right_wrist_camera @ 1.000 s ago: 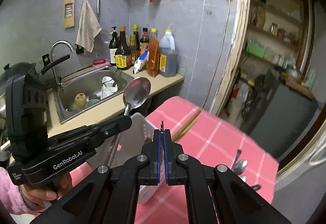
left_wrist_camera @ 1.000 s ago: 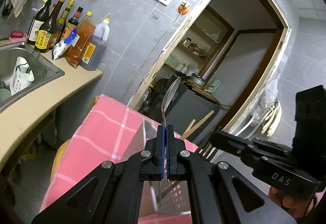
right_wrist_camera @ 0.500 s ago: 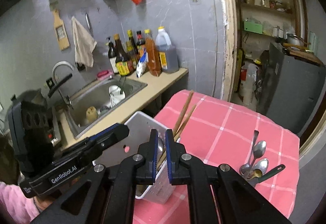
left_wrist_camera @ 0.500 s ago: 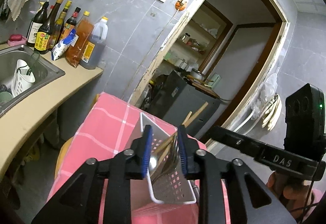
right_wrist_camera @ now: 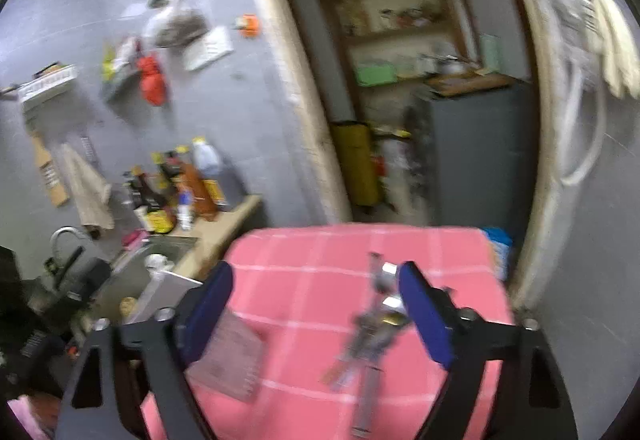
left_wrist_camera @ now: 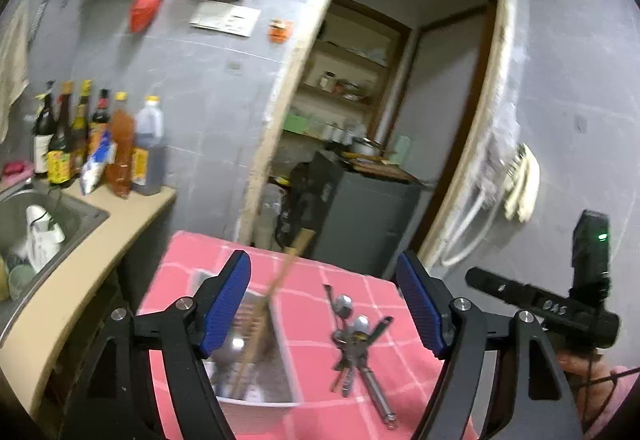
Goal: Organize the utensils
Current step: 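Move both open tools back down to the utensil pile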
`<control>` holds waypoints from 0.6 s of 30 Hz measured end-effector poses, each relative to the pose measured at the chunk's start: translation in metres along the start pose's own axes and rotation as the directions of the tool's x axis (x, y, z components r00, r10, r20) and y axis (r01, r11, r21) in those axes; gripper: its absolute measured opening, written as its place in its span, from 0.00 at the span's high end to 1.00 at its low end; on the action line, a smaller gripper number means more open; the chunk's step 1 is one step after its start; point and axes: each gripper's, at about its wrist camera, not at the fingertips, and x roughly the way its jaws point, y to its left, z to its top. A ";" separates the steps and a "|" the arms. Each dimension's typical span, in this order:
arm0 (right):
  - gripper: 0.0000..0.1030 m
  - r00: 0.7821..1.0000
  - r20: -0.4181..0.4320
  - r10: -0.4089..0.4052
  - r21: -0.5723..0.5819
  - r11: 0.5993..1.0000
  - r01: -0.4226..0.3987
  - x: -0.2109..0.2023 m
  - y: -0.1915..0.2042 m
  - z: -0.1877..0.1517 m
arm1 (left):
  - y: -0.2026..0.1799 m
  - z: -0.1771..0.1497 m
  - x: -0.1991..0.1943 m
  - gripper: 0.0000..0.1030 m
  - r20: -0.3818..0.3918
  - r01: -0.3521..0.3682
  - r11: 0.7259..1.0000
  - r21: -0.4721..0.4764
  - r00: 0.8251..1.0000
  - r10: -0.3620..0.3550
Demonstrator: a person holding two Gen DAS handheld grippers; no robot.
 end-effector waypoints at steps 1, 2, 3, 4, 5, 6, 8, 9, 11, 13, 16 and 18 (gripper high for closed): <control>0.10 1.000 -0.010 -0.017 0.015 1.000 0.018 -0.001 -0.011 -0.003 | -0.009 -0.002 0.005 0.32 -0.017 0.013 1.000 0.008 1.000 -0.013; 0.10 0.999 -0.026 -0.040 0.029 0.999 0.040 -0.002 -0.024 -0.006 | -0.019 -0.004 0.011 0.32 -0.039 0.025 1.000 0.014 0.999 -0.024; 0.10 0.997 -0.045 -0.059 0.040 0.997 0.060 -0.002 -0.035 -0.009 | -0.027 -0.007 0.017 0.32 -0.059 0.037 0.999 0.017 0.998 -0.035; 0.10 0.996 -0.060 -0.068 0.049 0.996 0.071 -0.001 -0.043 -0.013 | -0.037 -0.012 0.026 0.32 -0.086 0.051 0.998 0.022 0.995 -0.049; 0.10 0.994 -0.083 -0.076 0.067 0.994 0.081 0.001 -0.055 -0.017 | -0.043 -0.015 0.033 0.32 -0.106 0.057 0.998 0.025 0.993 -0.054; 0.10 0.992 -0.105 -0.075 0.087 0.993 0.085 0.003 -0.065 -0.020 | -0.050 -0.020 0.042 0.32 -0.134 0.061 0.998 0.027 0.989 -0.057; 0.10 0.987 -0.143 -0.072 0.118 0.989 0.089 0.007 -0.083 -0.027 | -0.062 -0.031 0.062 0.32 -0.194 0.060 0.998 0.028 0.980 -0.053; 0.10 0.984 -0.166 -0.067 0.132 0.987 0.089 0.011 -0.092 -0.031 | -0.067 -0.036 0.075 0.32 -0.232 0.051 0.998 0.027 0.972 -0.044; 0.10 0.978 -0.206 -0.041 0.166 0.983 0.077 0.021 -0.112 -0.037 | -0.075 -0.047 0.098 0.32 -0.294 0.039 0.999 0.029 0.955 -0.029; 0.14 0.972 -0.237 -0.003 0.202 0.978 0.053 0.032 -0.129 -0.042 | -0.082 -0.057 0.128 0.32 -0.366 0.006 0.999 0.047 0.930 0.012; 0.35 0.957 -0.284 0.064 0.269 0.963 0.015 0.056 -0.151 -0.046 | -0.085 -0.067 0.171 0.32 -0.443 -0.018 0.999 0.050 0.896 0.038; 0.46 0.948 -0.303 0.101 0.306 0.952 -0.004 0.073 -0.160 -0.047 | -0.083 -0.071 0.201 0.32 -0.483 -0.045 0.998 0.047 0.873 0.062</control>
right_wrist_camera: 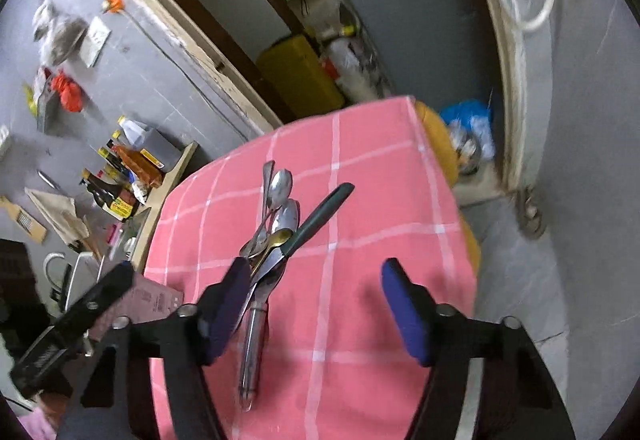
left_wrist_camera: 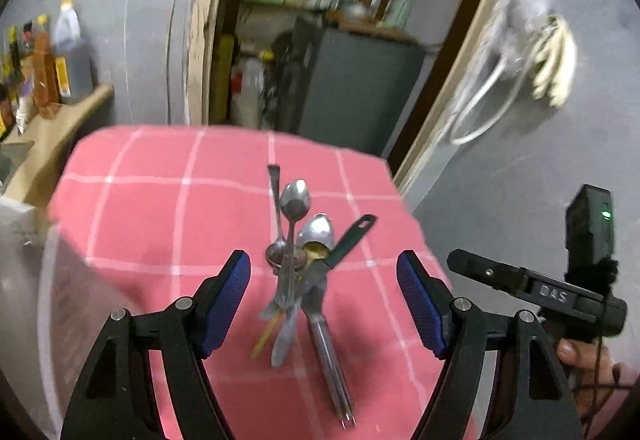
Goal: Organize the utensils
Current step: 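Move both open tools back down to the utensil pile, then close the right tool on the green-handled knife while the left tool grasps a metal spoon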
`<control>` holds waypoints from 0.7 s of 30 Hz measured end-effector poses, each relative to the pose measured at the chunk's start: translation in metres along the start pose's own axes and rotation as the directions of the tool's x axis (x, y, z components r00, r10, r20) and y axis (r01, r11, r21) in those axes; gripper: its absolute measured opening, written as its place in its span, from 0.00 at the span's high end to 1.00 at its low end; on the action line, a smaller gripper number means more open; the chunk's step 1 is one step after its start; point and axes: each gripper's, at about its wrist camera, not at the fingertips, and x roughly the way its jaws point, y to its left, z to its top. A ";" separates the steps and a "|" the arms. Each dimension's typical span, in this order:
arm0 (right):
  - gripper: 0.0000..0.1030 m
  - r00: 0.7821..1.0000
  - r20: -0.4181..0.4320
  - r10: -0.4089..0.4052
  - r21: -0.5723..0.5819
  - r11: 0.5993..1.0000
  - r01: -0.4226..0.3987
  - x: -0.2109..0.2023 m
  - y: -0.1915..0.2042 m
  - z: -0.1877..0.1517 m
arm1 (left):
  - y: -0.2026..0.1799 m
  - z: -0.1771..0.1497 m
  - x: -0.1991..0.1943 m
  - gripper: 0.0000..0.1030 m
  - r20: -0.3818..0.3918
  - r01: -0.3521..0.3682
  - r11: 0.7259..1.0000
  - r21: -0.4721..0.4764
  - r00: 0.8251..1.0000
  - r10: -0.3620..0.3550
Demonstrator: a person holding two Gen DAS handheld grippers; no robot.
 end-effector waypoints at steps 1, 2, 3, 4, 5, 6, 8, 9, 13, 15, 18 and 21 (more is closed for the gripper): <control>0.48 1.000 -0.017 0.016 0.014 1.000 -0.015 0.009 -0.004 0.005 | 0.002 0.006 0.015 0.33 -0.024 -0.010 1.000 -0.012 1.000 0.010; 0.51 0.999 -0.039 0.029 0.030 0.999 -0.028 0.020 -0.007 0.011 | 0.004 0.010 0.026 0.35 -0.043 -0.009 1.000 -0.025 0.999 0.008; 0.55 0.997 -0.060 0.037 0.046 0.998 -0.035 0.030 -0.010 0.015 | 0.007 0.016 0.040 0.40 -0.067 -0.012 0.999 -0.044 0.998 0.009; 0.56 0.996 -0.078 0.039 0.060 0.998 -0.034 0.038 -0.012 0.019 | 0.010 0.023 0.055 0.42 -0.095 -0.015 0.998 -0.056 0.995 0.009; 0.59 0.994 -0.098 0.047 0.078 0.996 -0.039 0.047 -0.014 0.023 | 0.013 0.028 0.065 0.45 -0.115 -0.015 0.998 -0.063 0.993 0.008; 0.61 0.992 -0.116 0.054 0.096 0.994 -0.043 0.056 -0.016 0.027 | 0.018 0.033 0.074 0.48 -0.133 -0.018 0.997 -0.073 0.991 0.008; 0.63 0.988 -0.138 0.070 0.124 0.991 -0.053 0.070 -0.019 0.033 | 0.026 0.042 0.095 0.50 -0.177 -0.012 0.995 -0.097 0.984 -0.006; 0.64 0.986 -0.152 0.070 0.135 0.990 -0.050 0.077 -0.020 0.035 | 0.031 0.045 0.103 0.53 -0.196 -0.013 0.994 -0.110 0.981 -0.009; 0.67 0.979 -0.192 0.067 0.181 0.983 -0.032 0.097 -0.023 0.044 | 0.044 0.054 0.135 0.60 -0.279 -0.013 0.991 -0.131 0.960 -0.025; 0.72 0.978 -0.202 0.053 0.188 0.982 -0.015 0.103 -0.024 0.048 | 0.047 0.056 0.146 0.61 -0.310 -0.020 0.992 -0.123 0.951 -0.019; 0.73 0.977 -0.210 0.048 0.200 0.980 -0.005 0.111 -0.026 0.053 | 0.045 0.055 0.157 0.61 -0.344 -0.017 0.995 -0.096 0.939 -0.017; 0.73 0.975 -0.219 0.046 0.202 0.979 -0.001 0.119 -0.027 0.056 | 0.041 0.055 0.158 0.62 -0.359 -0.012 0.999 -0.049 0.933 -0.006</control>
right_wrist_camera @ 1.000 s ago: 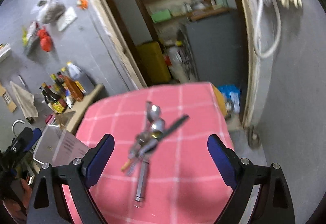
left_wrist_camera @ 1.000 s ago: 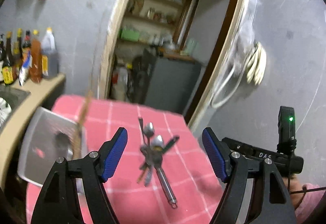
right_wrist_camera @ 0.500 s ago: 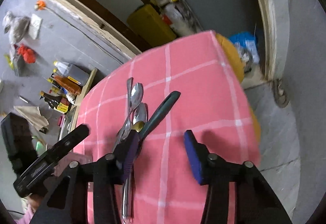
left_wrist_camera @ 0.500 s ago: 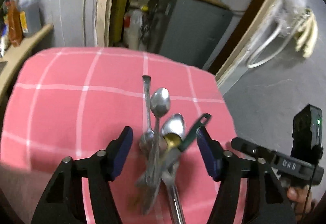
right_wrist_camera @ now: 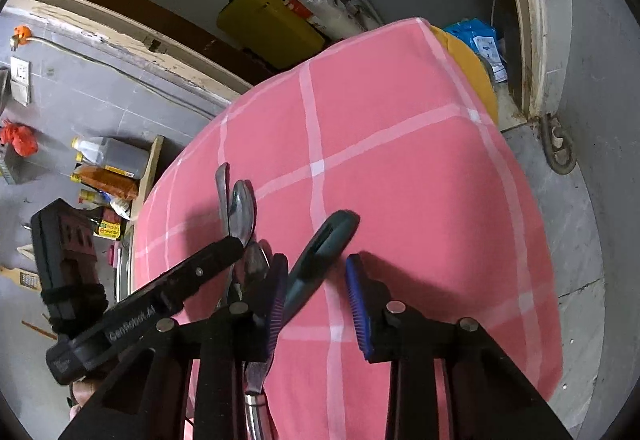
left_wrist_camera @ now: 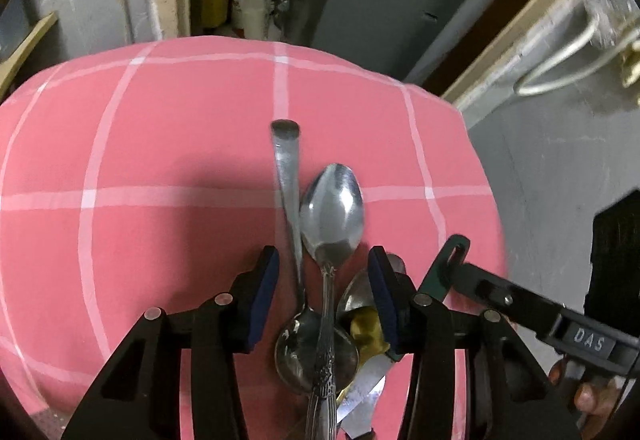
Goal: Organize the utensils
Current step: 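Close the right tool on the green-handled knife while the left tool grasps a metal spoon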
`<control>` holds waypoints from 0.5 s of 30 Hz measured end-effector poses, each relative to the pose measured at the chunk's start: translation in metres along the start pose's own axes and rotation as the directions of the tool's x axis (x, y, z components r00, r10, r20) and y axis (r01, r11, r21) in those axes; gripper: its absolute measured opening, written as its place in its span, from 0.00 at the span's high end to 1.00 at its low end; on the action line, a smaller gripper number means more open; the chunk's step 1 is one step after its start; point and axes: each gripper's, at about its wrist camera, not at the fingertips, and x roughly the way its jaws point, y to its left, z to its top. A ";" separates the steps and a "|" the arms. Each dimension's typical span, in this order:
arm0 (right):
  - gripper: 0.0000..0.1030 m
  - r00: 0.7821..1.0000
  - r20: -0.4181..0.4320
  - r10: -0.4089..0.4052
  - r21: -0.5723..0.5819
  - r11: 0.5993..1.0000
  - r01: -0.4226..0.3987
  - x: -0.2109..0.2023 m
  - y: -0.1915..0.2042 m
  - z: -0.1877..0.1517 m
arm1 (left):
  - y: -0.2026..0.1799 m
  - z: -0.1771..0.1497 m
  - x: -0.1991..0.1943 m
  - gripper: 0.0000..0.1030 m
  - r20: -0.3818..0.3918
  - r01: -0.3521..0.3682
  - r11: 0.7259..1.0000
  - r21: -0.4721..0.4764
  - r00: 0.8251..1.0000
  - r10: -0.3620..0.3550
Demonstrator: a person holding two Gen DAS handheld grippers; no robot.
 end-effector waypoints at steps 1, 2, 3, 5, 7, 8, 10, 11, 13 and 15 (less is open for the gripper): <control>0.73 1.000 -0.004 0.000 0.000 1.000 0.000 0.002 0.000 0.001 | -0.002 -0.001 0.000 0.64 -0.001 -0.008 1.000 0.011 1.000 0.008; 0.76 1.000 -0.008 0.004 0.001 1.000 -0.004 0.005 0.001 0.003 | -0.003 -0.003 0.001 0.69 -0.004 -0.008 1.000 0.018 1.000 0.008; 0.78 1.000 -0.013 0.008 0.002 1.000 -0.008 0.008 0.001 0.004 | -0.002 -0.004 0.001 0.74 -0.009 -0.006 1.000 0.021 1.000 0.006; 0.80 1.000 -0.016 0.018 0.013 1.000 -0.017 0.012 0.001 0.006 | 0.001 -0.008 0.001 0.80 -0.022 0.000 1.000 0.013 1.000 0.001; 0.82 1.000 -0.017 0.026 0.025 0.999 -0.026 0.016 0.001 0.008 | 0.004 -0.010 0.001 0.83 -0.051 0.019 1.000 -0.006 0.999 -0.019; 0.82 0.999 -0.018 0.034 0.033 0.999 -0.033 0.017 0.001 0.009 | 0.006 -0.011 0.001 0.83 -0.061 0.033 0.999 -0.020 0.998 -0.035; 0.82 0.999 -0.024 0.043 0.040 0.998 -0.042 0.020 0.001 0.013 | 0.006 -0.013 0.000 0.83 -0.081 0.052 0.998 -0.027 0.995 -0.054; 0.82 0.999 -0.028 0.045 0.040 0.998 -0.044 0.021 0.002 0.014 | 0.007 -0.014 -0.001 0.83 -0.086 0.055 0.998 -0.028 0.995 -0.057; 0.82 0.999 -0.032 0.043 0.037 0.998 -0.042 0.024 0.004 0.017 | 0.008 -0.015 -0.001 0.85 -0.099 0.056 0.998 -0.027 0.993 -0.058; 0.83 0.998 -0.032 0.045 0.043 0.998 -0.043 0.026 0.004 0.018 | 0.010 -0.013 -0.001 0.92 -0.110 0.041 0.999 -0.034 0.993 -0.044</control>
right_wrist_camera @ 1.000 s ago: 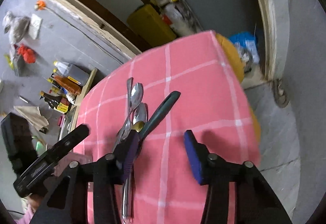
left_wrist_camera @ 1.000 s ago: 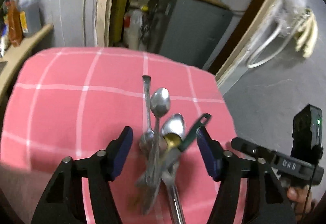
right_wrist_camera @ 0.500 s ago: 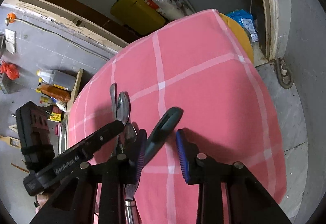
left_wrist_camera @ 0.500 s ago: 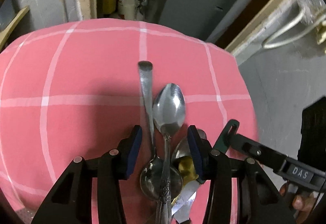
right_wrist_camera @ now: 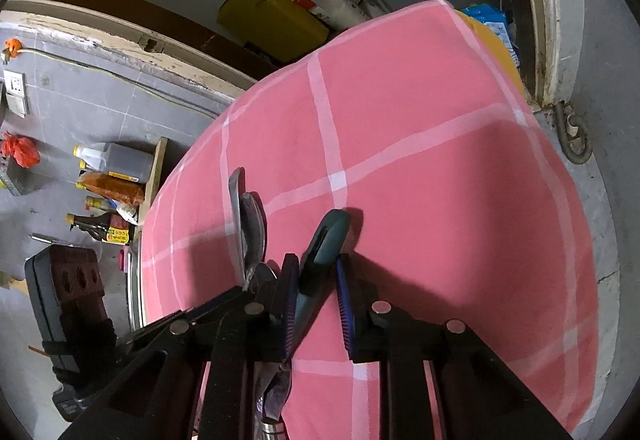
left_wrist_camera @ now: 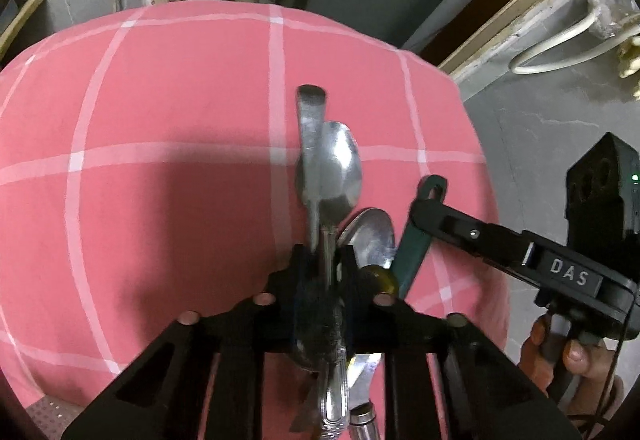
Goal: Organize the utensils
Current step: 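Close the right tool on the green-handled knife while the left tool grasps a metal spoon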
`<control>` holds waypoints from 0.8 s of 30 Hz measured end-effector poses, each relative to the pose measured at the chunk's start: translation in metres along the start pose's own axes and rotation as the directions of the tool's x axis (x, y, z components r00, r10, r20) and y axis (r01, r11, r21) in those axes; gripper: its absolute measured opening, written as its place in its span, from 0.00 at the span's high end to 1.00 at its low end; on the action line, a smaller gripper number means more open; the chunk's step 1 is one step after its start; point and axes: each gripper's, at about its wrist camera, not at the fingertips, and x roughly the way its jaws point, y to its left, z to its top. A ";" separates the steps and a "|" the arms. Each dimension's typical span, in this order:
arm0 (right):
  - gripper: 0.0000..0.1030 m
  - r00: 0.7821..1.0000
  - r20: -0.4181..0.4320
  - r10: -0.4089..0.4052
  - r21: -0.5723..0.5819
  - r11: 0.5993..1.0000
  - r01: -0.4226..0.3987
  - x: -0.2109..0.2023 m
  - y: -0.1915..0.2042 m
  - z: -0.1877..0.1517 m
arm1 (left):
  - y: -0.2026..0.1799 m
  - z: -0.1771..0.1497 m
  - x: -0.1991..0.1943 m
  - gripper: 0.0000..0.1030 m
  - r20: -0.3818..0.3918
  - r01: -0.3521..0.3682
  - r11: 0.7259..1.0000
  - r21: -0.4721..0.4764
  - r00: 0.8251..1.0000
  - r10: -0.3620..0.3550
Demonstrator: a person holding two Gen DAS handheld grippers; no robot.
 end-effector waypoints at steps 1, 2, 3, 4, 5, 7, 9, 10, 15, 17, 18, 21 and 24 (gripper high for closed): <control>0.83 1.000 0.001 0.001 0.004 1.000 -0.001 0.000 0.000 0.000 | 0.003 0.001 0.000 0.93 -0.006 0.004 1.000 -0.013 1.000 -0.004; 0.84 1.000 0.001 0.001 0.007 1.000 -0.001 0.001 0.001 0.000 | 0.006 0.001 0.000 0.95 -0.012 0.014 0.999 -0.034 1.000 -0.014; 0.84 1.000 0.003 0.000 0.008 1.000 0.000 0.001 0.001 0.000 | 0.009 0.001 -0.001 0.95 -0.015 0.029 0.998 -0.053 0.999 -0.030; 0.84 1.000 0.005 0.001 0.007 1.000 -0.001 0.001 0.002 0.000 | 0.011 0.000 -0.003 0.95 -0.015 0.041 0.997 -0.068 0.999 -0.042; 0.84 1.000 0.008 0.003 0.006 1.000 -0.004 0.000 0.002 -0.001 | 0.011 -0.001 -0.004 0.96 -0.011 0.045 0.996 -0.080 0.999 -0.046; 0.85 1.000 0.015 0.015 0.011 1.000 -0.015 -0.001 0.002 -0.003 | 0.014 -0.006 -0.009 0.96 0.009 0.057 0.992 -0.110 0.998 -0.057; 0.85 0.999 0.025 0.029 0.022 0.999 -0.030 -0.004 0.000 -0.005 | 0.016 -0.013 -0.014 0.96 0.025 0.082 0.987 -0.135 0.997 -0.079; 0.85 0.999 0.029 0.035 0.025 0.999 -0.036 -0.005 -0.001 -0.006 | 0.019 -0.018 -0.016 0.96 0.028 0.103 0.983 -0.149 0.995 -0.100; 0.86 0.998 0.041 0.051 0.033 0.998 -0.052 -0.013 -0.003 -0.010 | 0.025 -0.038 -0.025 0.96 0.013 0.131 0.976 -0.176 0.991 -0.131; 0.86 0.998 0.045 0.052 0.032 0.998 -0.053 -0.014 -0.003 -0.011 | 0.030 -0.043 -0.031 0.96 0.009 0.135 0.973 -0.187 0.991 -0.136; 0.86 0.997 0.047 0.055 0.032 0.998 -0.056 -0.015 -0.003 -0.011 | 0.031 -0.046 -0.035 0.96 0.009 0.140 0.972 -0.190 0.990 -0.141; 0.86 0.997 0.055 0.054 0.027 0.998 -0.055 -0.019 -0.002 -0.014 | 0.034 -0.054 -0.041 0.96 -0.004 0.139 0.973 -0.182 0.990 -0.142; 0.86 0.997 0.053 0.052 0.019 0.998 -0.053 -0.020 0.000 -0.016 | 0.037 -0.066 -0.048 0.96 -0.015 0.117 0.979 -0.165 0.993 -0.121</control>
